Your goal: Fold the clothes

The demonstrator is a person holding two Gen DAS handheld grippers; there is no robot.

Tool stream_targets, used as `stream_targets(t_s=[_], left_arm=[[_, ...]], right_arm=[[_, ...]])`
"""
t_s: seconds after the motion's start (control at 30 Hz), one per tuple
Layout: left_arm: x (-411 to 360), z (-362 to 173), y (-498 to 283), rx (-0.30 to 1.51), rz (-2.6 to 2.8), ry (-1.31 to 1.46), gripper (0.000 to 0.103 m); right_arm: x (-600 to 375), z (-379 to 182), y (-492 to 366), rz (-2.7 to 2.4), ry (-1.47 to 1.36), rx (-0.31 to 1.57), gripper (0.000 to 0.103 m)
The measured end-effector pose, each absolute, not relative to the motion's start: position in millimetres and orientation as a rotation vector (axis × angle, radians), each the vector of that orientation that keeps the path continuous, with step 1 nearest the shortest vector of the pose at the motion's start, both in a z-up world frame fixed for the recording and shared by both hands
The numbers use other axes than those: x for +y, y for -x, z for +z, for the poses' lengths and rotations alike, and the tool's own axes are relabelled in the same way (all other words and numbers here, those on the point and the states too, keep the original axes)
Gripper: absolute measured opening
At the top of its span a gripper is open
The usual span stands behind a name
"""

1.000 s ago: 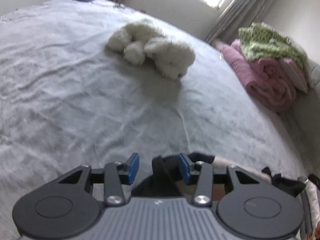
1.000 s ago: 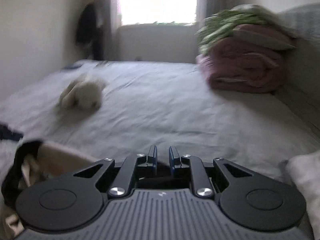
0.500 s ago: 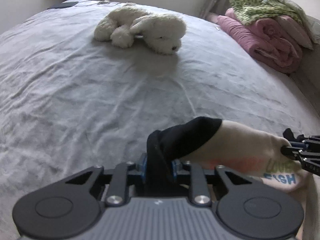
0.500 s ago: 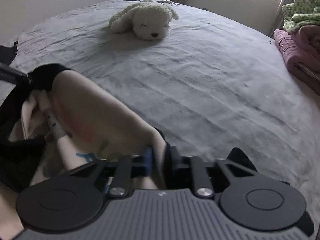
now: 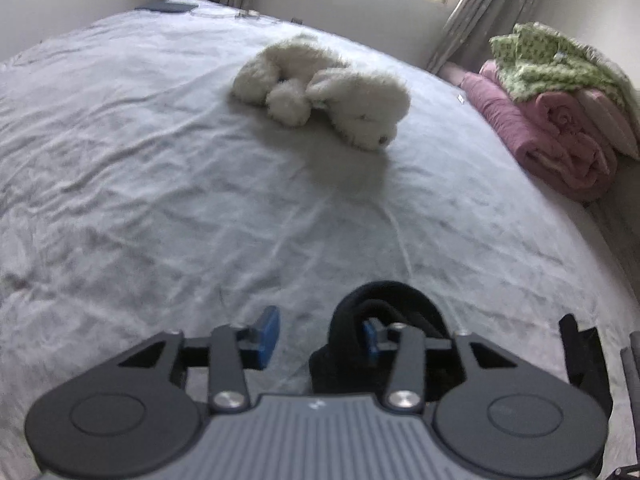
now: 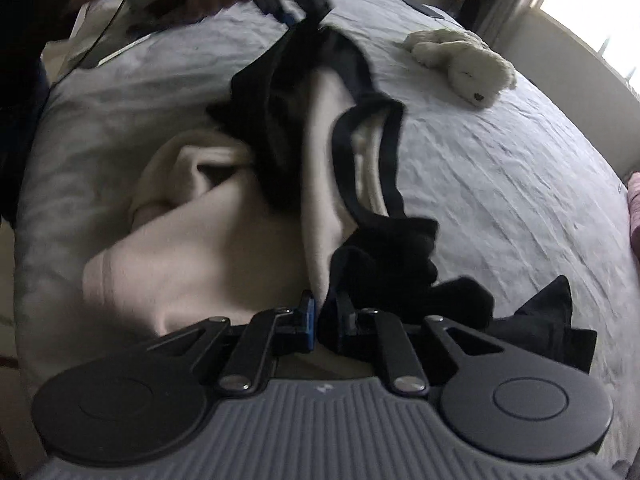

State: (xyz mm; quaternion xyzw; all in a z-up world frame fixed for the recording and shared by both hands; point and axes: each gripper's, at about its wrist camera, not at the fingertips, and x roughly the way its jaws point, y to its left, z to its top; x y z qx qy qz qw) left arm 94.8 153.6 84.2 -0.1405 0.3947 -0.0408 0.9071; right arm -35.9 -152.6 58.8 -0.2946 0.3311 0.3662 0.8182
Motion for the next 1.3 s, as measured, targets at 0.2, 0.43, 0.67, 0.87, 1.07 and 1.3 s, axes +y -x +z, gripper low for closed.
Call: stream_targets(t_s=[0.2,0.43,0.67,0.87,1.07,1.3], left_arm=[[154,84,-98,0.822,-0.071,0.256,0.049],[152,86,-96,0.828,-0.079,0.215,0.059],[154,76,-102,0.855,-0.084,0.277,0.071],[140,62,-107,0.912,-0.086,0.234,0.020],[135,72,-101,0.871,-0.132,0.190,0.009],[142,88,-99,0.762,-0.138,0.227,0.008]], right_arm=[[-175,101,19,0.777,0.397,0.619,0.026],[-206,80,-51,0.675,0.097,0.779,0.042],[-192,53,-53,0.766,0.123,0.910,0.039],[-186,67,-38,0.730,0.249,0.788,0.011],[-174,86,-40,0.544,0.487,0.598,0.006],[-153,95,-78,0.390,0.691,0.421,0.006]])
